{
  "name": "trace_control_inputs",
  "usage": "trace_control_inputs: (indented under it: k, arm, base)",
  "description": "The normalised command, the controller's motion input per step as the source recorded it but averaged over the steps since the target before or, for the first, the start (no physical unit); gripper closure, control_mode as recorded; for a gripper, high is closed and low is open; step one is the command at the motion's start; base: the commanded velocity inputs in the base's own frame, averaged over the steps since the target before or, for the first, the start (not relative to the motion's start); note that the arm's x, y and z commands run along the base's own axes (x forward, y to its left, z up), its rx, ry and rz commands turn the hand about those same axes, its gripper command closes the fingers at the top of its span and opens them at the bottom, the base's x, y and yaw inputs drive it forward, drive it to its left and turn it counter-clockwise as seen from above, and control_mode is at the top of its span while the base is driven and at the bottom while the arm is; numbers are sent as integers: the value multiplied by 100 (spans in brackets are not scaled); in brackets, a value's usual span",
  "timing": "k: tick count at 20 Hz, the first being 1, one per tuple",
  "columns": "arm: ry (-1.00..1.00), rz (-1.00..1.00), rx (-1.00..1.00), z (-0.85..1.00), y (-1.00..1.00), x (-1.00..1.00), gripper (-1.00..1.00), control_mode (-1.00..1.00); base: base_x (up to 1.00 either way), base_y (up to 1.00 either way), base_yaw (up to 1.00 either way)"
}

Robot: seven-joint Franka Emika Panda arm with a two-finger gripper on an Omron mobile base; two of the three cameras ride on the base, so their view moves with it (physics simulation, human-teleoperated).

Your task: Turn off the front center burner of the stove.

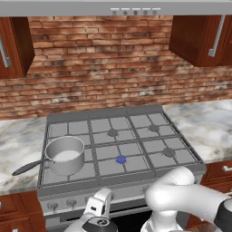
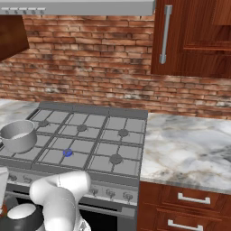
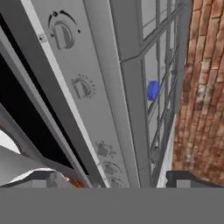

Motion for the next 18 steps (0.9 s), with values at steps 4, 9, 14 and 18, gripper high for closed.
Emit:
trace_control_inputs:
  k: [4, 9, 14, 18]
  arm:
    - [-11, 1, -6, -1, 42, 17, -100, -100]
    - [-7, 6, -4, -13, 5, 2, -100, -100]
    - [-5, 13, -1, -21, 0, 23, -100, -100]
    - [-8, 13, 0, -9, 0, 31, -100, -100]
  base:
    - [0, 0, 0]
    - [0, 0, 0]
    - [0, 0, 0]
    - [0, 0, 0]
